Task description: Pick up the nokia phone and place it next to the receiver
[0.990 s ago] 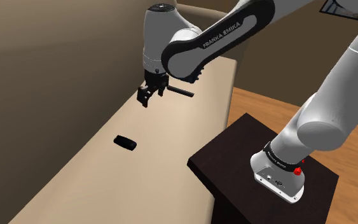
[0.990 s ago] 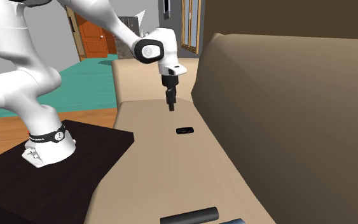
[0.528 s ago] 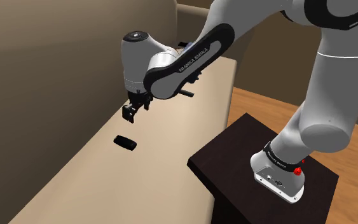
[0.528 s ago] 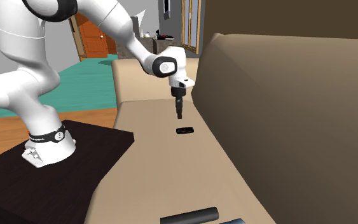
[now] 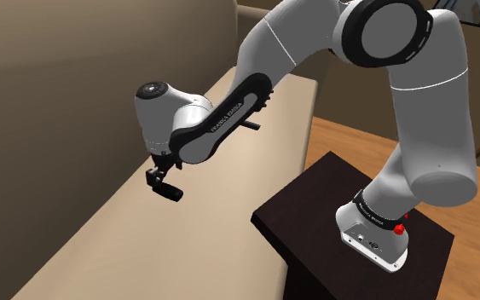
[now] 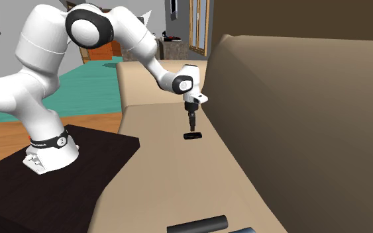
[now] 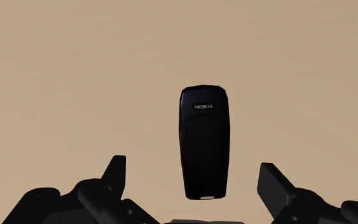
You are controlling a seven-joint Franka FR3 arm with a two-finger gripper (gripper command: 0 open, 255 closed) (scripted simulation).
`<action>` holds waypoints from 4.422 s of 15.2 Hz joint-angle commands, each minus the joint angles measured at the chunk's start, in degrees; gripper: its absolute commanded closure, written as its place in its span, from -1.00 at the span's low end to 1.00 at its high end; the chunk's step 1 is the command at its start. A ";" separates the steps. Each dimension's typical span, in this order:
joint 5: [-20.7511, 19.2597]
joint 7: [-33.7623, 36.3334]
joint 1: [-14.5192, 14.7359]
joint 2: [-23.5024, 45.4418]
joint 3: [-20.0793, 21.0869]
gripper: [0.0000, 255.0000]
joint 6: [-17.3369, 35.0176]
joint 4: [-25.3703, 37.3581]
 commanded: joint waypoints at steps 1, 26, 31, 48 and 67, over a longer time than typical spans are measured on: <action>-1.17 0.38 2.07 4.48 -0.79 -1.00 -0.30 4.11; -2.81 1.25 3.32 9.48 -2.59 1.00 2.67 6.16; -2.00 0.70 2.64 6.98 -1.69 1.00 1.14 5.15; 2.13 -2.13 0.00 -2.67 2.03 1.00 -6.39 3.18; 6.96 -5.55 -2.03 -11.21 5.17 1.00 -16.57 5.46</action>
